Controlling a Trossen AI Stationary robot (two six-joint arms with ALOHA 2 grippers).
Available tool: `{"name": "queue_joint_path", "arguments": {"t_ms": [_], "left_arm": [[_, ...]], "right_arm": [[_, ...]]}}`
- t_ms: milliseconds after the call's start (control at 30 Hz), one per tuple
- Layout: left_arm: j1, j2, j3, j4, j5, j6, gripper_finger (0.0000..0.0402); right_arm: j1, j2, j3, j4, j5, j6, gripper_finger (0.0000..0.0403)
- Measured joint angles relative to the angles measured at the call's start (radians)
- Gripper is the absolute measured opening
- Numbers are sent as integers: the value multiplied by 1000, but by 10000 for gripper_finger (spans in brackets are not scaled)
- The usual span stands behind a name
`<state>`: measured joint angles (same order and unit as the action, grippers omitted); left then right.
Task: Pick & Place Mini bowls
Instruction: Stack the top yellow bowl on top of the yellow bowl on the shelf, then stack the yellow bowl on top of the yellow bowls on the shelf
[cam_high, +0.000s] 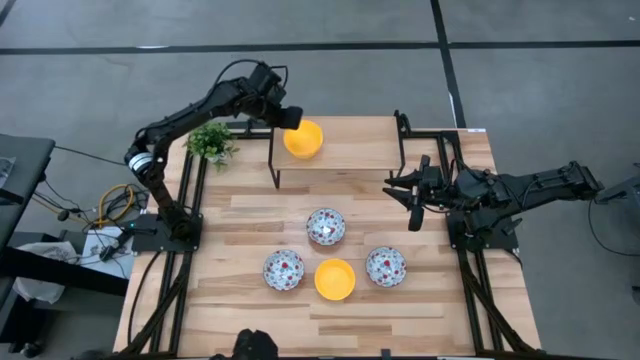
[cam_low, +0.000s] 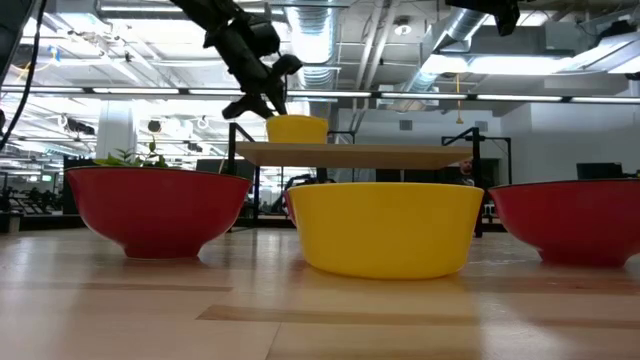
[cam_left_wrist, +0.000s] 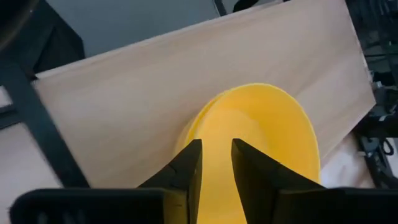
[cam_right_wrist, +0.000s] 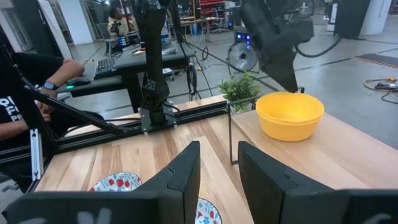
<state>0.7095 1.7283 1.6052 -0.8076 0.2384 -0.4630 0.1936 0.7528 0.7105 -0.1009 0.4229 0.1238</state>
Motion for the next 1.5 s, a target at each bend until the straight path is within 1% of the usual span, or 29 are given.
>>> {"name": "queue_joint_path", "arguments": {"t_ms": [133,233,333,433,500,567,700,767,933,1067,1167,1267,1400,1500], "left_arm": [[-4,-24,-4,68,2,-14,87],[-4,-79,-4,117,2,-13,87],[-21,-152,-4,117,0,28,87],[-72,-233,-3,102,1,70,87],[-127,-282,-6,90,1,94,87],[-191,-335,-34,88,-2,105,87],[-334,-435,-137,85,-20,107,88],[-406,-483,-205,85,-39,74,88],[-579,-581,-390,89,-146,-85,88],[-689,-642,-528,91,-232,-240,88],[-756,-673,-621,94,-255,-339,88],[-811,-698,-699,108,-268,-384,88],[-865,-721,-793,142,-333,-391,88],[-888,-742,-855,206,-382,-376,88]], "right_arm": [[0,0,0,-3,0,0,98],[0,0,0,-11,1,0,98],[0,0,0,-12,2,0,98],[0,0,0,-12,2,0,98],[0,0,0,-12,2,0,98],[0,0,0,-12,2,0,98],[0,0,0,-12,1,0,98],[0,0,0,-12,1,0,98],[0,0,0,-11,1,0,98],[0,0,0,-11,1,0,98],[0,0,0,-11,-2,0,98],[0,0,0,-11,-2,0,98],[2,0,0,-11,-5,1,98],[2,0,0,-11,-6,55,98]]}}
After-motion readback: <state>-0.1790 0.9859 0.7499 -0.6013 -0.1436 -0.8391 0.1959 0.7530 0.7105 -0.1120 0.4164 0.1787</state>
